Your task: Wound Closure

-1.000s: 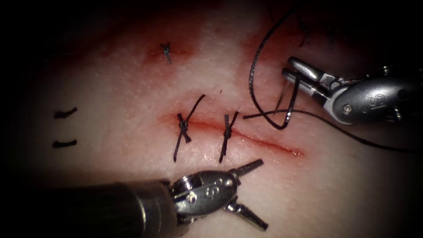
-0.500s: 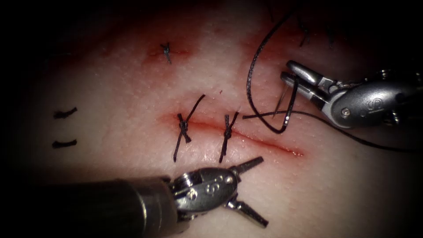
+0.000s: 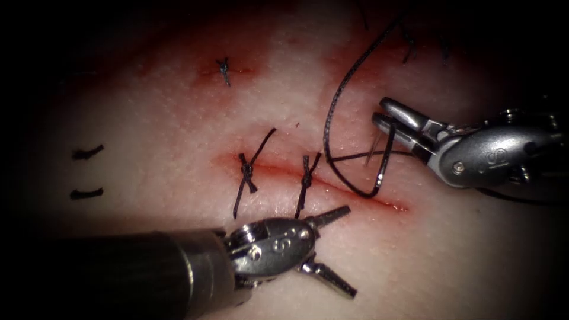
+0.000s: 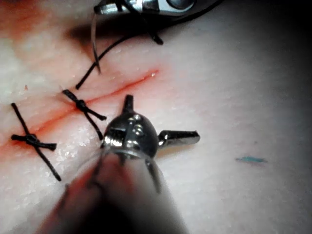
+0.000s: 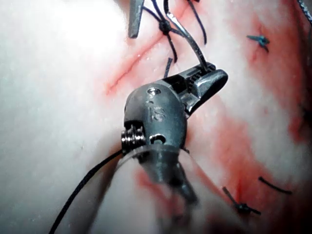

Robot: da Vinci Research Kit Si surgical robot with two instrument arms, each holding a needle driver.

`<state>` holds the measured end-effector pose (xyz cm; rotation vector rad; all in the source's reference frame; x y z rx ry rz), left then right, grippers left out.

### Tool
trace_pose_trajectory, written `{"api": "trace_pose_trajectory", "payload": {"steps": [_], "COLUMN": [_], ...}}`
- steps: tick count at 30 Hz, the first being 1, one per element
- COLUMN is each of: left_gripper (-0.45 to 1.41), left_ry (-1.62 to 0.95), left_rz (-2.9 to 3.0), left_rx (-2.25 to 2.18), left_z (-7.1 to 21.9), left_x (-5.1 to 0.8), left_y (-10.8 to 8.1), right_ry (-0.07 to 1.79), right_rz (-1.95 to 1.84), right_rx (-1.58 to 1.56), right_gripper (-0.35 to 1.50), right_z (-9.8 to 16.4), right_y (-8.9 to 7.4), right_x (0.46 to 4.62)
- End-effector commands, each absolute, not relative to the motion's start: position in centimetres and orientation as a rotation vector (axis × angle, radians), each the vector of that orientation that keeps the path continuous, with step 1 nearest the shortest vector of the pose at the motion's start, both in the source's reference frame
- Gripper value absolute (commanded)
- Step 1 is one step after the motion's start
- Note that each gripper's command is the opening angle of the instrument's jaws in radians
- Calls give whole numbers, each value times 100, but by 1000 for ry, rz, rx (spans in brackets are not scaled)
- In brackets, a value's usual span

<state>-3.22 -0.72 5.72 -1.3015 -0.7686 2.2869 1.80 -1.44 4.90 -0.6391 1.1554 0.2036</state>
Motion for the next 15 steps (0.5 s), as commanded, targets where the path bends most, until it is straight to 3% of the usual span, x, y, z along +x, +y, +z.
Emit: {"api": "trace_pose_trajectory", "payload": {"steps": [1, 15], "left_gripper": [101, 98], "left_ry": [-772, -739], "left_rz": [2284, 2318], "left_rx": [-1299, -1230], "left_z": [578, 581], "left_x": [-328, -326], "left_y": [-76, -76], "right_ry": [1155, 1154], "right_rz": [197, 163], "right_rx": [-633, -605], "right_gripper": [-35, -35], "right_z": [500, 510], "right_y": [-153, -180], "right_x": [191, 198]}}
